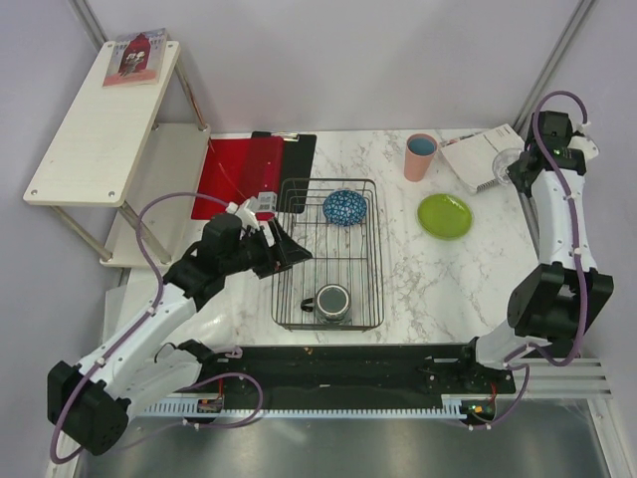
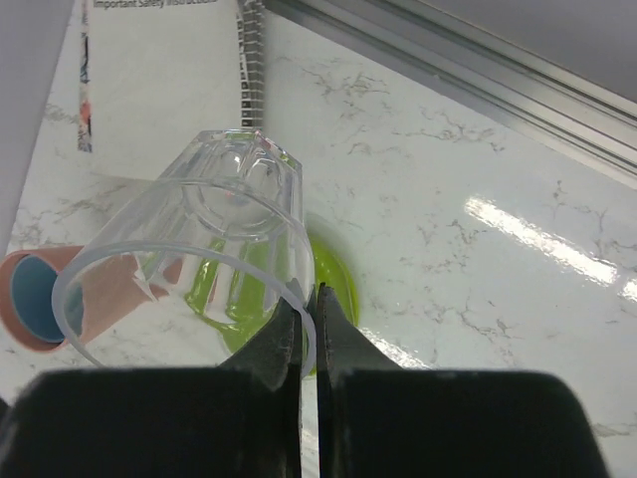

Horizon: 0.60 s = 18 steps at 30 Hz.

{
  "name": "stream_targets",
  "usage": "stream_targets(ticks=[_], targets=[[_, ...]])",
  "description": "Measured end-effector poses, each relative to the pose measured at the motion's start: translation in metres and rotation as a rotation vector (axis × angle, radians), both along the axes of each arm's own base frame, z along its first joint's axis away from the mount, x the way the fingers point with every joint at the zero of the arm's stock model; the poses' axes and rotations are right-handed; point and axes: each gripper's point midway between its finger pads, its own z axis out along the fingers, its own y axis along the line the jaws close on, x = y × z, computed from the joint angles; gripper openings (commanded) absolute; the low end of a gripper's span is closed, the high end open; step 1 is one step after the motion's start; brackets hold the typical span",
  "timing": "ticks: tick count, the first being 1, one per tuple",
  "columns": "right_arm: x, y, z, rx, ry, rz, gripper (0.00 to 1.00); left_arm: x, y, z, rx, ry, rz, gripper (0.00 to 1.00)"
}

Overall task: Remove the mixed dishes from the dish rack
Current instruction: Place the cup at the center of the board.

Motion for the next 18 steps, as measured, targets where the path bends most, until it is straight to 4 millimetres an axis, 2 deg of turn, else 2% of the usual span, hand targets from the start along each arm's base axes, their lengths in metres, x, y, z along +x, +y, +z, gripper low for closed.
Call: stream_targets(ticks=[4, 8, 18], targets=[[-0.003, -0.012, -0.016, 0.01, 0.048, -0.033, 0.0, -0.003, 0.005, 0.009, -0.012, -0.037, 0.017, 0.83], [-0.005, -0.018, -0.037, 0.023, 0.102, -0.047, 0.0, -0.005, 0.006, 0.004, 0.0, -0.017, 0.02, 0.83], [-0.017, -0.025, -0.124, 0.123, 0.315, -0.041, 0.0, -0.008, 0.008, -0.01, 0.026, 0.043, 0.025, 0.83]])
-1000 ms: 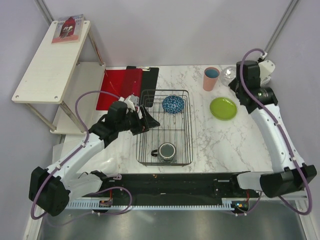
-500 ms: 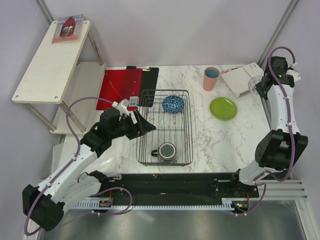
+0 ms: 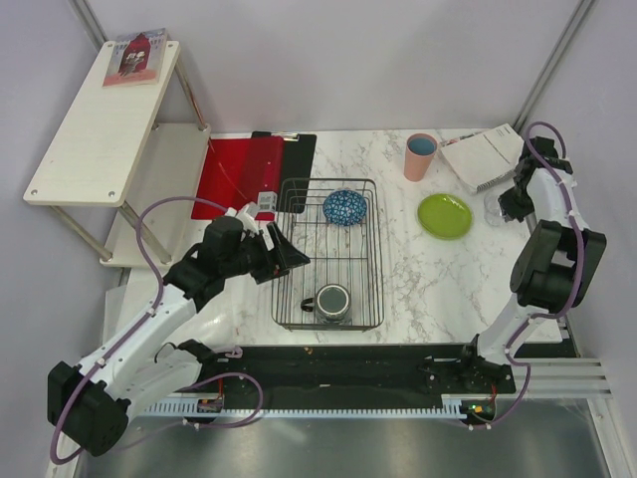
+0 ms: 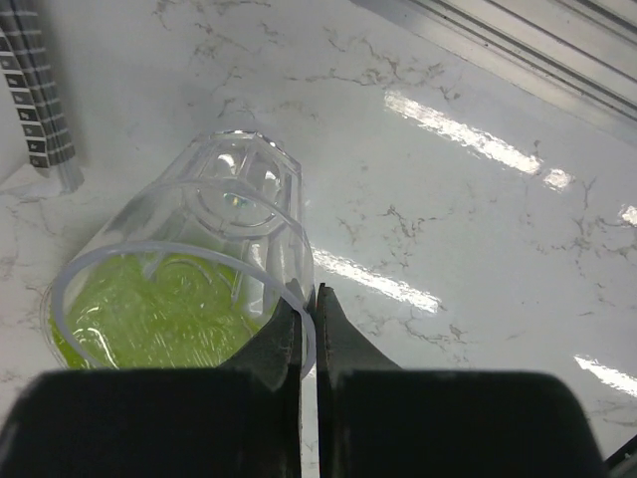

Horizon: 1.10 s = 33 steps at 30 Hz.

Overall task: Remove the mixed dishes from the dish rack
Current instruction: Place the cup at the center of the board, then pick up the cup from the dish rack.

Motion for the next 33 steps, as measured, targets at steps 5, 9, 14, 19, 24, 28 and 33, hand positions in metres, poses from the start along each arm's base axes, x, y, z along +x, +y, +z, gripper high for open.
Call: stream_targets(ticks=[5, 9, 14, 19, 24, 28, 33], targets=[[0.005, 0.006, -0.023, 0.065, 0.02, 0.012, 0.0, -0.001, 0.002, -0.008, 0.01, 0.016, 0.007, 0.83], [0.01, 0.01, -0.03, 0.091, 0.015, 0.024, 0.05, -0.001, 0.003, -0.015, 0.023, 0.036, 0.015, 0.84], [0.012, 0.012, -0.035, 0.103, 0.015, 0.032, 0.24, 0.001, 0.002, -0.025, 0.043, 0.066, 0.018, 0.84], [0.015, 0.011, -0.034, 0.097, 0.006, 0.043, 0.38, 0.002, 0.002, -0.034, 0.059, 0.095, 0.018, 0.85], [0.017, 0.011, -0.026, 0.094, -0.016, 0.05, 0.46, 0.002, 0.002, -0.034, 0.06, 0.097, 0.017, 0.86], [0.021, 0.014, -0.001, 0.094, -0.084, 0.056, 0.52, 0.002, 0.002, -0.034, 0.06, 0.095, 0.018, 0.88], [0.029, 0.033, 0.072, 0.096, -0.297, 0.091, 0.59, 0.004, 0.003, -0.034, 0.065, 0.089, 0.026, 0.91]])
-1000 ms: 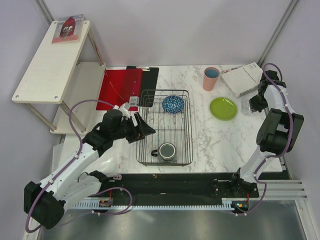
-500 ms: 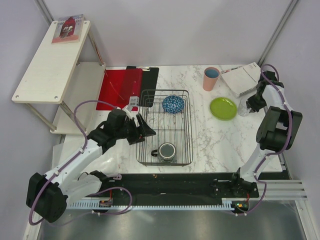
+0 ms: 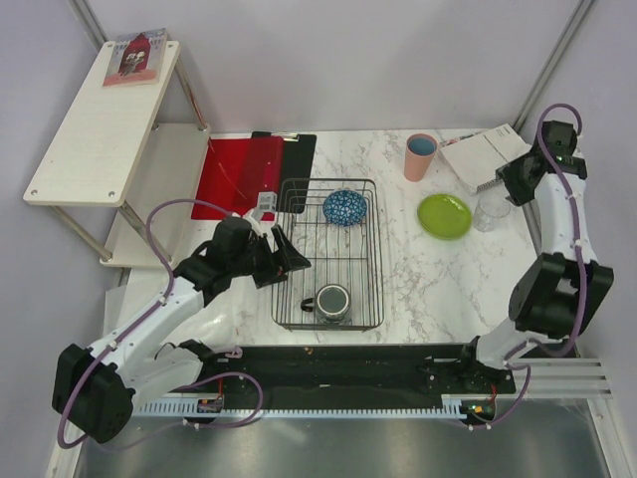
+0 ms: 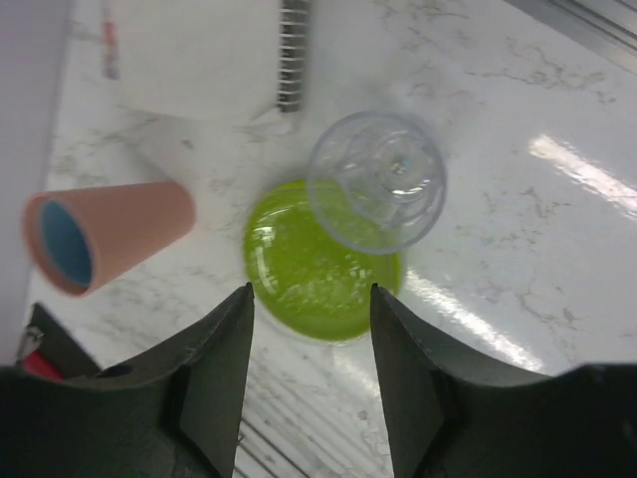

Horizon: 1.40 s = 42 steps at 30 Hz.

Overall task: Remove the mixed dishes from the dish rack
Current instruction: Pick up the cup from the dish rack.

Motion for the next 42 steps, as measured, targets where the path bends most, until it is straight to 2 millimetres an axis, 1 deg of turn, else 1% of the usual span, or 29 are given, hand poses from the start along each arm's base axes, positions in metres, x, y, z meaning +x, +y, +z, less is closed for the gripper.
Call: stream_targets(ticks=[2, 3, 4, 5, 6, 7, 8, 9, 10, 11, 13, 15, 16, 17, 19, 21, 23, 29, 31, 33, 36, 37, 39, 42], targets=[[0.001, 0.018, 0.037, -0.005, -0.111, 0.039, 0.6, 0.002, 0.0, 0.002, 0.001, -0.007, 0.004, 0.91], [0.003, 0.035, 0.06, -0.009, -0.208, 0.084, 0.62, 0.003, 0.0, 0.004, 0.002, -0.014, 0.004, 0.91], [0.002, 0.056, 0.082, -0.008, -0.295, 0.144, 0.65, 0.005, 0.001, 0.005, 0.006, -0.022, 0.007, 0.91], [-0.001, 0.082, 0.104, -0.008, -0.399, 0.222, 0.66, 0.006, 0.001, 0.007, 0.006, -0.029, 0.008, 0.91], [-0.011, 0.117, 0.123, 0.002, -0.51, 0.33, 0.66, 0.007, 0.001, 0.009, 0.011, -0.042, 0.005, 0.91], [-0.02, 0.137, 0.132, 0.008, -0.561, 0.395, 0.67, 0.008, 0.001, 0.01, 0.016, -0.051, 0.0, 0.91], [-0.036, 0.173, 0.141, 0.018, -0.648, 0.516, 0.67, 0.009, 0.001, 0.011, 0.022, -0.064, -0.006, 0.91], [-0.053, 0.201, 0.142, 0.035, -0.693, 0.617, 0.67, 0.01, 0.002, 0.011, 0.034, -0.08, -0.015, 0.9], [-0.067, 0.221, 0.14, 0.048, -0.719, 0.695, 0.66, 0.011, 0.003, 0.012, 0.045, -0.093, -0.023, 0.91], [-0.083, 0.241, 0.134, 0.05, -0.747, 0.775, 0.66, 0.012, 0.005, 0.012, 0.064, -0.111, -0.03, 0.91], [-0.098, 0.259, 0.115, 0.053, -0.746, 0.855, 0.66, 0.013, 0.007, 0.014, 0.092, -0.133, -0.043, 0.91], [-0.11, 0.272, 0.078, 0.06, -0.699, 0.915, 0.66, 0.015, 0.01, 0.017, 0.124, -0.16, -0.052, 0.91], [-0.116, 0.276, 0.055, 0.068, -0.654, 0.936, 0.65, 0.017, 0.011, 0.019, 0.133, -0.172, -0.054, 0.91], [-0.122, 0.279, 0.032, 0.076, -0.609, 0.954, 0.65, 0.018, 0.012, 0.02, 0.141, -0.184, -0.055, 0.91], [-0.136, 0.282, -0.006, 0.093, -0.528, 0.978, 0.65, 0.019, 0.013, 0.021, 0.154, -0.199, -0.059, 0.91], [-0.146, 0.285, -0.027, 0.101, -0.487, 1.0, 0.65, 0.019, 0.015, 0.021, 0.165, -0.209, -0.064, 0.91], [-0.152, 0.29, -0.031, 0.099, -0.488, 1.026, 0.64, 0.019, 0.016, 0.021, 0.173, -0.22, -0.074, 0.91], [-0.155, 0.311, -0.013, 0.069, -0.587, 1.109, 0.64, 0.016, 0.014, 0.022, 0.188, -0.252, -0.122, 0.92], [-0.158, 0.317, -0.011, 0.058, -0.604, 1.139, 0.64, 0.011, 0.01, 0.024, 0.193, -0.276, -0.156, 0.99], [-0.164, 0.325, -0.01, 0.038, -0.613, 1.178, 0.64, 0.0, 0.0, 0.026, 0.207, -0.313, -0.221, 0.99], [-0.17, 0.334, -0.01, 0.018, -0.621, 1.221, 0.65, -0.026, -0.023, 0.032, 0.238, -0.369, -0.353, 0.99], [-0.171, 0.335, -0.011, 0.012, -0.62, 1.229, 0.65, -0.036, -0.032, 0.035, 0.245, -0.389, -0.406, 0.99], [-0.17, 0.335, -0.012, -0.001, -0.617, 1.234, 0.65, -0.049, -0.046, 0.039, 0.252, -0.417, -0.478, 0.99], [-0.17, 0.334, -0.013, -0.015, -0.618, 1.237, 0.65, -0.057, -0.055, 0.034, 0.281, -0.424, -0.527, 0.99]])
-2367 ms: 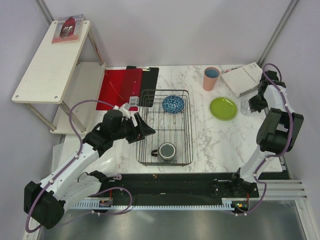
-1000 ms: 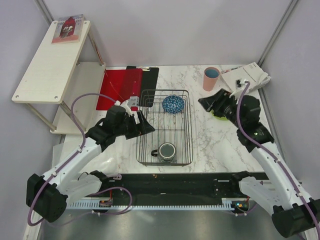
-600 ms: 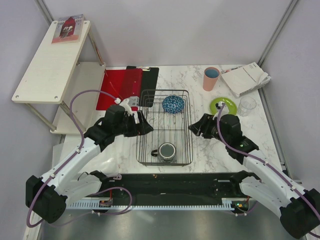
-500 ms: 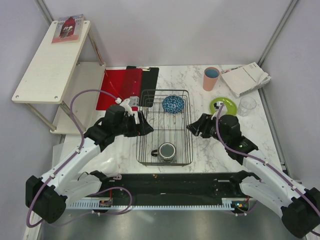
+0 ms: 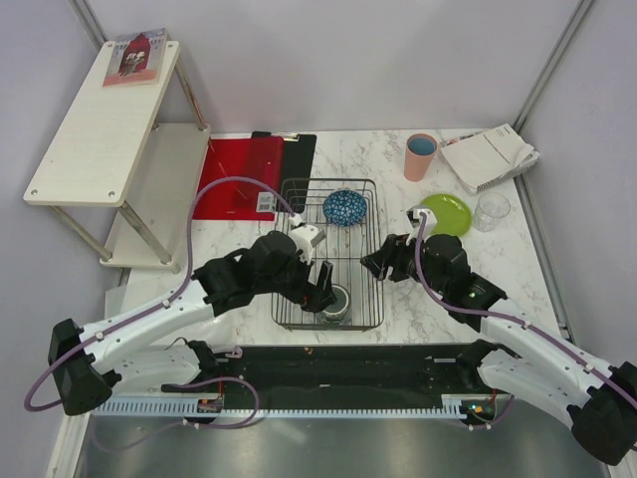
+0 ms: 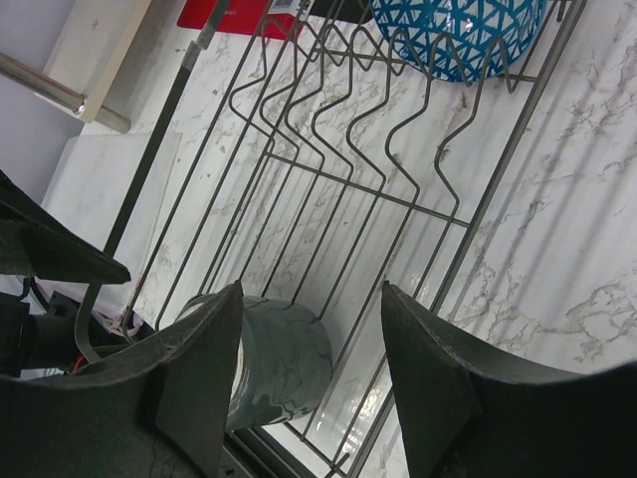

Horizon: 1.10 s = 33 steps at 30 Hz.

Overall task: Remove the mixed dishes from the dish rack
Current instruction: Pick up the cup from the dish rack.

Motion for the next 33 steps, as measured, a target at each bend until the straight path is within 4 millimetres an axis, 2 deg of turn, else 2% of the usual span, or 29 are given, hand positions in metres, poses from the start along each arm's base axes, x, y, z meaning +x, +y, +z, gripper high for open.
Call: stream_targets(ticks=[6, 12, 18, 23, 33], targets=[[0.002, 0.0, -0.001, -0.014, -0.018, 0.002, 0.65, -0.008, 0.0, -0.024, 0.103, 0.016, -0.034, 0.99], [0.002, -0.001, -0.012, -0.035, 0.002, 0.003, 0.65, -0.006, 0.001, -0.036, 0.156, 0.006, -0.04, 0.99], [0.003, 0.002, -0.013, -0.028, -0.004, 0.006, 0.65, -0.009, 0.0, -0.051, 0.225, -0.018, -0.074, 0.99], [0.001, 0.001, -0.02, -0.031, 0.003, 0.006, 0.65, -0.015, -0.003, -0.056, 0.241, -0.042, -0.115, 0.99], [0.001, 0.001, -0.02, -0.026, -0.002, 0.006, 0.65, -0.016, -0.005, -0.067, 0.264, -0.041, -0.143, 0.99]])
